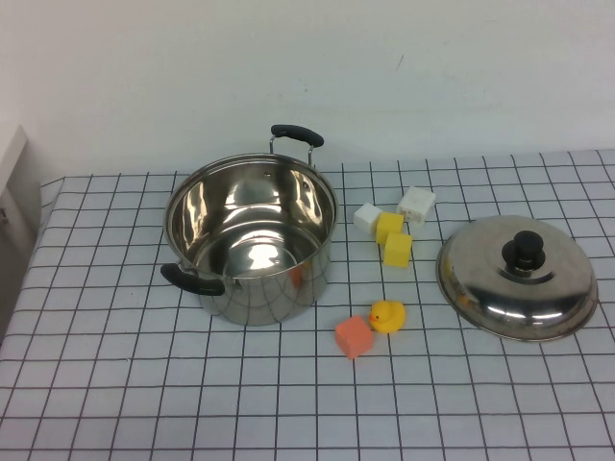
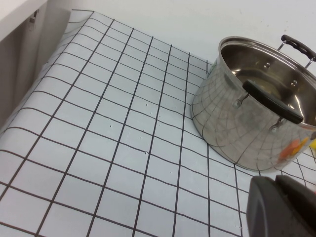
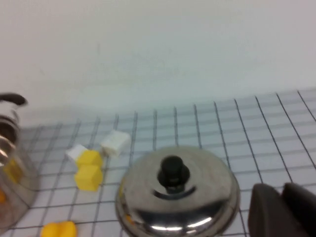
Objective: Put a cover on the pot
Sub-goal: Pick up the pot lid, then place the pot lid on the pot
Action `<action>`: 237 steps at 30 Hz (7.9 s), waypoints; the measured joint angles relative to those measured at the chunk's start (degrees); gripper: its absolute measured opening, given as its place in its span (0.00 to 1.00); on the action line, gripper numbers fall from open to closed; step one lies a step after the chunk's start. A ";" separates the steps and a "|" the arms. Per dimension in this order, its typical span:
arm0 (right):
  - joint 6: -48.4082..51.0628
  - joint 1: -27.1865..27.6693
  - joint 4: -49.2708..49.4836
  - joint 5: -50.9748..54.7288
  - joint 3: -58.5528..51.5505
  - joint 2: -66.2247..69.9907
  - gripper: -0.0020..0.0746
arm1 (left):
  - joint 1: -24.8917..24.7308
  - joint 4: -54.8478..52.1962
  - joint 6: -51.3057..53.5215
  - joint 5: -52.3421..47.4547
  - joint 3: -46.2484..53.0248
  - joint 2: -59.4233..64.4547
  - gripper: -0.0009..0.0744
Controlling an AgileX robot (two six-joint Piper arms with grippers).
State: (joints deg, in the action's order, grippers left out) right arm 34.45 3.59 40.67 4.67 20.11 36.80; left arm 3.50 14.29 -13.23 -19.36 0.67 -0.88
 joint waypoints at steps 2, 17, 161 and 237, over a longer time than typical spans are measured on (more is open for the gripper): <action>-11.06 -1.93 -10.32 -4.26 1.54 5.29 0.16 | 0.00 0.00 0.00 0.00 0.00 0.00 0.01; -41.84 -13.47 -40.67 -67.28 5.69 55.73 0.68 | 0.00 0.00 0.00 0.00 0.00 0.00 0.01; -38.54 -37.75 -48.96 -14.47 80.39 89.18 0.47 | 0.00 0.00 0.01 0.00 0.00 0.00 0.01; -42.41 -41.37 -52.44 -12.51 96.45 106.95 0.47 | 0.00 0.12 -0.21 0.00 0.00 0.00 0.01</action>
State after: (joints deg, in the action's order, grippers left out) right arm -7.96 -37.78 -11.76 -7.84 116.55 143.75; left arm 3.50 14.41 -13.44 -19.36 0.67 -0.88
